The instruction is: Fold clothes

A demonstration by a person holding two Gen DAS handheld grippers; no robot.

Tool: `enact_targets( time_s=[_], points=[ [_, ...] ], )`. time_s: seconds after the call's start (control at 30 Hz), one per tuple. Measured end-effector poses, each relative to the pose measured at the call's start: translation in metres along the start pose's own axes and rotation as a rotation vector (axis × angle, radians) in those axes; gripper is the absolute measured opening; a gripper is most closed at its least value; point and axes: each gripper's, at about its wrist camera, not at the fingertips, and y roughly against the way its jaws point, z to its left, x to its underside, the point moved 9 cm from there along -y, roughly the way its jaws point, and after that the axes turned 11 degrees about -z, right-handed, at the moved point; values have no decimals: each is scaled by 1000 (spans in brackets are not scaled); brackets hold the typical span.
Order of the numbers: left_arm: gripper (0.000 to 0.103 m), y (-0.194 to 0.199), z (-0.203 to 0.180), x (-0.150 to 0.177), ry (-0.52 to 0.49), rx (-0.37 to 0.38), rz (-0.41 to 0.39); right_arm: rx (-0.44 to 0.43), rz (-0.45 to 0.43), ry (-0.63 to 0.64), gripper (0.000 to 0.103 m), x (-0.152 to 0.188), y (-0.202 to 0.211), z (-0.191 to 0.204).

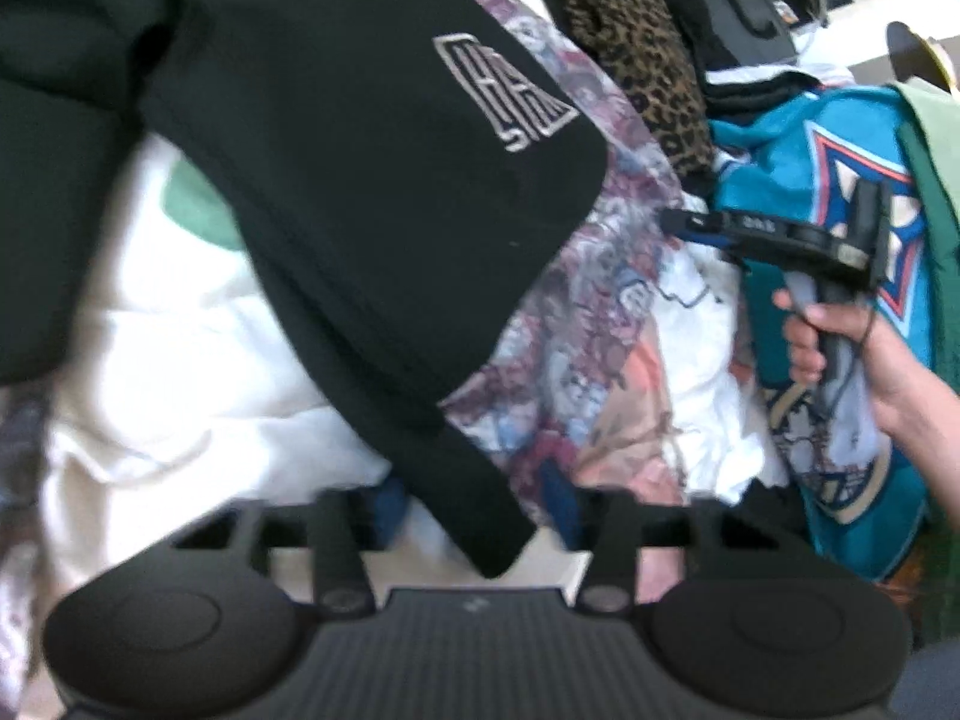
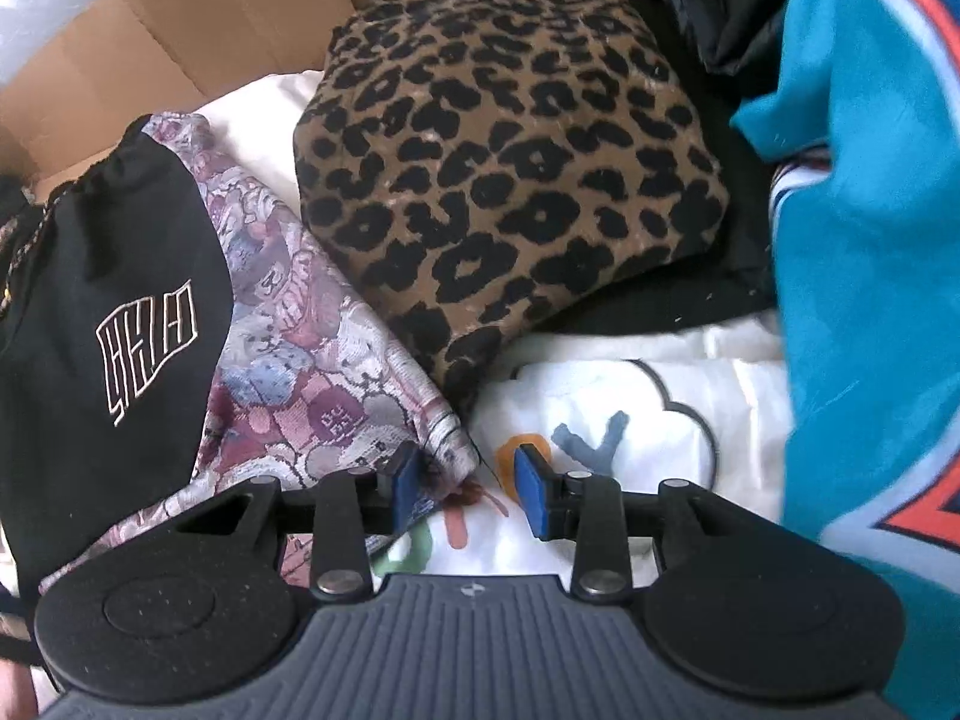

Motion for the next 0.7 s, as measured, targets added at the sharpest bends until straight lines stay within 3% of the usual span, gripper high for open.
enact_targets(
  time_s=[0.03, 0.33, 0.5, 0.6, 0.63, 0.67, 0.7],
  points=[
    [3, -3, -1, 1, -1, 5, 10, -15, -1, -16, 41, 0, -2, 1],
    [3, 10, 6, 9, -56, -49, 55, -77, -31, -70, 42, -4, 4, 3],
    [6, 12, 13, 8, -3, -54, 68, -91, -32, -110, 42, 1, 3, -6],
    [27, 12, 10, 2, 20, -41, 58, -83, -16, -96, 40, 7, -6, -3],
    [40, 11, 9, -1, 26, -28, 46, -80, -8, -91, 39, 10, -8, -2],
    [47, 10, 8, -3, 31, -22, 38, -77, -1, -82, 37, 13, -11, 0],
    [46, 7, 6, -3, 32, -21, 40, -71, 5, -62, 35, 14, -12, 3]
  ],
)
